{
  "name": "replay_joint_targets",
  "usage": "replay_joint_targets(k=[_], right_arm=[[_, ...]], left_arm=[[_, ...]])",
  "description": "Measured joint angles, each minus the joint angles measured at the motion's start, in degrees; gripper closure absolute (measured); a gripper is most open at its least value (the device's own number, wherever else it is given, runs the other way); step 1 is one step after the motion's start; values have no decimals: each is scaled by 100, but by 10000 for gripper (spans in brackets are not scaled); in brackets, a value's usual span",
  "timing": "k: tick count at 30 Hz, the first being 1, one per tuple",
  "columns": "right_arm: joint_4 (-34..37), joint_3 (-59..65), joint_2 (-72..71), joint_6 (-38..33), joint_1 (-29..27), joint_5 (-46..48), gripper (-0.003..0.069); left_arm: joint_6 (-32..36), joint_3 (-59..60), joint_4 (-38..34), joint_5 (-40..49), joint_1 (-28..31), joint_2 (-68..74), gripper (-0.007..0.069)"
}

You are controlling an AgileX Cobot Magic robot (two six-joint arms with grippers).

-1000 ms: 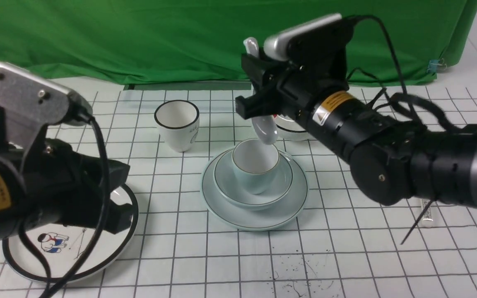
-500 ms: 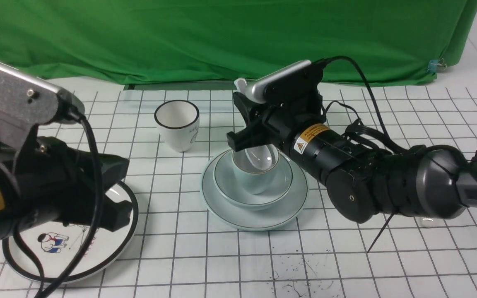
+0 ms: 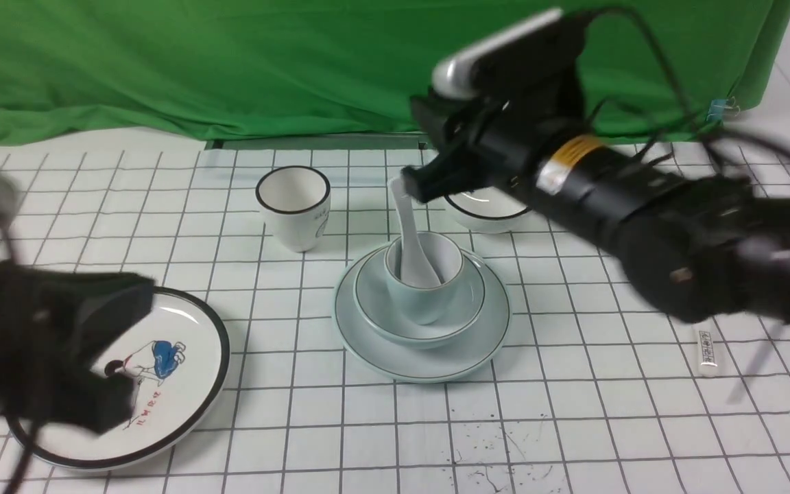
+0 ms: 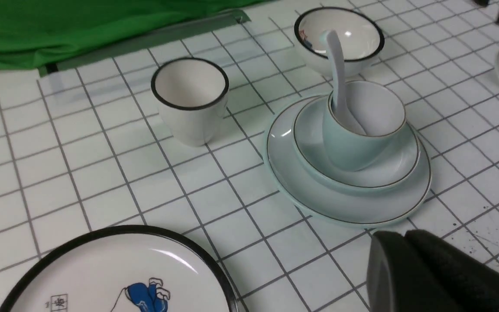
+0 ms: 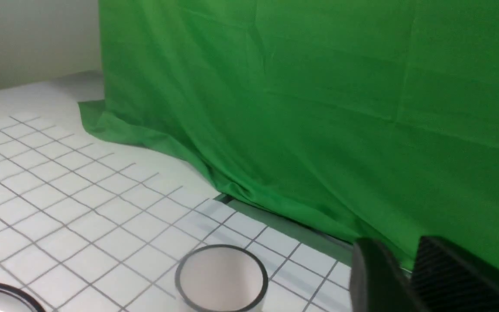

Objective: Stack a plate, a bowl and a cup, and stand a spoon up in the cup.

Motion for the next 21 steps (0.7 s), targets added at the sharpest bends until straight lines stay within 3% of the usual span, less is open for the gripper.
replay_joint_targets(k=[1, 3, 7, 11, 21], right_arm=[[6, -6, -449, -90, 0, 651, 606], [6, -6, -900, -189, 2, 1344, 641], [0, 78, -1803, -330, 6, 2406, 648], [0, 595, -2737, -427, 6, 2621, 648], [0, 1751, -4689, -777, 6, 2703, 644]], left_arm=[[0, 191, 90, 141, 0, -438, 656], [-50, 479, 216, 295, 0, -934, 656], [-226, 982, 299, 436, 0, -1896, 656], [-268, 1129, 402, 456, 0, -2664, 656], [-96, 1129, 530, 468, 0, -2919, 656]])
